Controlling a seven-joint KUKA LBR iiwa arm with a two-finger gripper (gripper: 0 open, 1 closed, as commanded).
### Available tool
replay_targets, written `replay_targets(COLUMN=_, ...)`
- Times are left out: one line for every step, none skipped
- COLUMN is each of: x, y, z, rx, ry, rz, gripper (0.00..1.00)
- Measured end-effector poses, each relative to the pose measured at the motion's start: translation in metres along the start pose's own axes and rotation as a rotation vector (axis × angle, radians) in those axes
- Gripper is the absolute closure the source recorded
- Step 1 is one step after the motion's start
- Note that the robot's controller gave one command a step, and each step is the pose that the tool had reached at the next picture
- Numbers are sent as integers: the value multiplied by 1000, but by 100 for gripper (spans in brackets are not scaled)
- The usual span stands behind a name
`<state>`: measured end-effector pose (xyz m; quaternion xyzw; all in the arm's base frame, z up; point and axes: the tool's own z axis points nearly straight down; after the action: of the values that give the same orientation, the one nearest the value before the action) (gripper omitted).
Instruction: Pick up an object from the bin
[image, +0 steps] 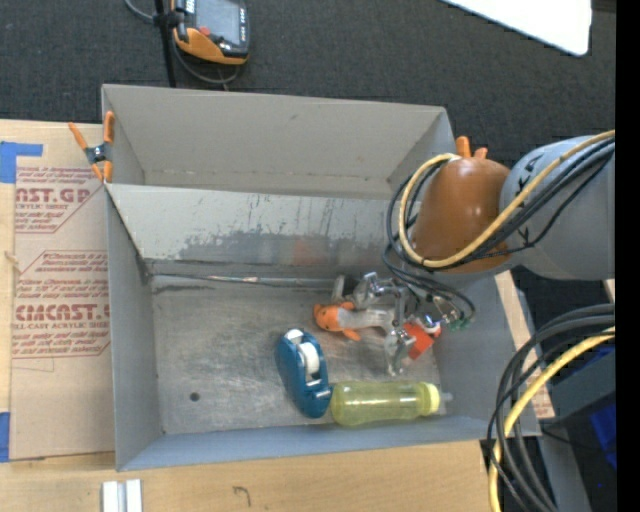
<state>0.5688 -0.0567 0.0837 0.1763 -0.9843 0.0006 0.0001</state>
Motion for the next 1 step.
replay_targets(x=0, y=2, z=-6, rx=-4, ry=11, rz=279, gripper=0)
